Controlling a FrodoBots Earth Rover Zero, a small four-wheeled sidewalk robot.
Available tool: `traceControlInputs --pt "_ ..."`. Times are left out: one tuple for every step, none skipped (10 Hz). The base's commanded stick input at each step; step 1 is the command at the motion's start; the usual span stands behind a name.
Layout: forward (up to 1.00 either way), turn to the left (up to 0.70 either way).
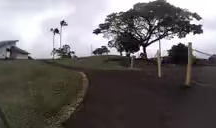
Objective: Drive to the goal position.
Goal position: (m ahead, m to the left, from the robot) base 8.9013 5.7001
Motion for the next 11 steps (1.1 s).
traceControlInputs --pt "1.0 0.1" --pt "1.0 0.0" --pt "1.0 0.4" --pt "1.0 0.4" --pt "1.0 0.04" --pt "1.0 0.0" --pt "1.0 0.0" --pt "1.0 0.0" --pt "1.0 0.0" --pt "1.0 0.0" --pt "1.0 -0.4"
